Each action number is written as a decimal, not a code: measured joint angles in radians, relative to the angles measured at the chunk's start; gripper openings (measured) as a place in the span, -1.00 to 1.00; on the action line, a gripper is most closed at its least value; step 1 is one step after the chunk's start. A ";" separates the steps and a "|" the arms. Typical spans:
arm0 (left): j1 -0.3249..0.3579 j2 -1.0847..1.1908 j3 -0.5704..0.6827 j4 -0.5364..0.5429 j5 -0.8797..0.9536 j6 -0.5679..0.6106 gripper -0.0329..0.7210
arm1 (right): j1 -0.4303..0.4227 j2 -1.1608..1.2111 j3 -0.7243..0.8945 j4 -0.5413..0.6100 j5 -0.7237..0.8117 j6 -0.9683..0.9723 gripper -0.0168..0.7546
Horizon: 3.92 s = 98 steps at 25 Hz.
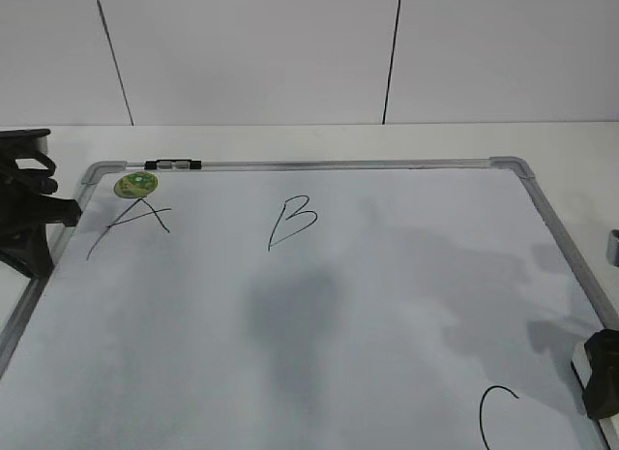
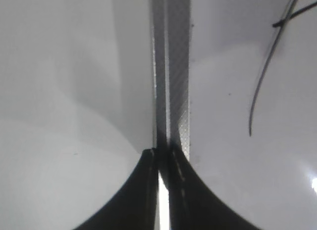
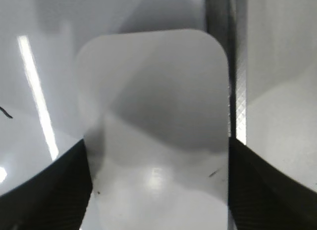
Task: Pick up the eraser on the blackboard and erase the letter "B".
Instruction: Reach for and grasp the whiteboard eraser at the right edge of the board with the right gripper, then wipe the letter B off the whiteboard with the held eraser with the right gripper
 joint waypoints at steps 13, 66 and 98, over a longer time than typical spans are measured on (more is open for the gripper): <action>0.000 0.000 0.000 0.000 0.000 0.000 -0.86 | 0.000 0.006 -0.141 -0.007 0.211 0.000 0.57; 0.000 0.000 0.000 0.000 0.000 0.000 -0.86 | 0.000 0.013 -0.023 0.007 0.043 -0.004 0.47; 0.000 0.000 0.000 -0.002 0.003 0.000 -0.87 | 0.116 0.319 -0.710 0.021 0.399 0.004 0.44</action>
